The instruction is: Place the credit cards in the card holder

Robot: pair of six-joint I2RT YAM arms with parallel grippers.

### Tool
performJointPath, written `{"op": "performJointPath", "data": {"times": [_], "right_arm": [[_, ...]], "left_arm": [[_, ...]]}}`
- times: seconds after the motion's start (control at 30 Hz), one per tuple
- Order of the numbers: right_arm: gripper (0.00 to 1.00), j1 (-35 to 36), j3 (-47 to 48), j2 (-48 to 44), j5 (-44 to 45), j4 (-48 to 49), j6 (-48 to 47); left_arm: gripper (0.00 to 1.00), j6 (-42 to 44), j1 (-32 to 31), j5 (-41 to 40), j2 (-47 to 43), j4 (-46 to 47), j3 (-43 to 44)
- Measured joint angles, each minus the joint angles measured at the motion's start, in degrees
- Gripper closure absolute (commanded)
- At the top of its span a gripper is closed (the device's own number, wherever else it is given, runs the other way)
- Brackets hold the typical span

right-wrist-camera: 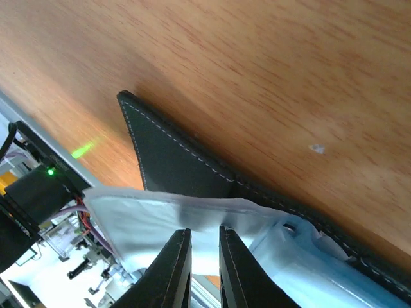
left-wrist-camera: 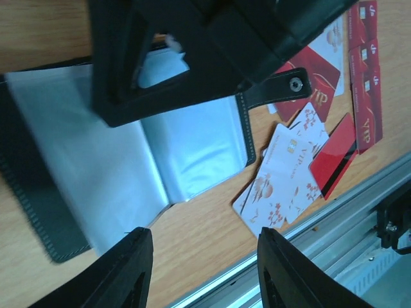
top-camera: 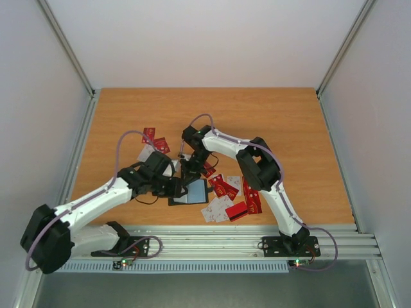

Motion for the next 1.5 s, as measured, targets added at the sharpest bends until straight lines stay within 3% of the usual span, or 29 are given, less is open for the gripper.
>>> {"op": "performJointPath", "data": {"times": [0.37, 0.73, 1.07, 1.33, 1.5], "right_arm": [[0.85, -1.6, 0.0, -3.6, 5.0, -3.9, -0.3], [0.78, -7.3, -16.2, -27.7, 13.9, -5.4, 1.6], [0.53, -12.7, -35.8, -45.3, 22.1, -7.3, 7.6], [0.2, -15.5, -48.1, -57.7, 22.6, -6.1, 16.3], [0.16, -15.6, -49.7, -63.6, 24.3, -8.0, 21.4]], "left_arm": [[0.55, 1.5, 0.0, 3.2, 11.3, 8.0, 0.3], [0.54, 3.5, 0.0, 2.4, 12.0, 4.8, 0.7], [0.53, 10.1, -2.2, 4.2, 11.4, 1.0, 9.0], [0.53, 13.3, -11.4, 5.4, 18.1, 1.0, 18.1], [0.53, 11.3, -14.1, 5.2, 22.3, 0.5, 21.2]]}}
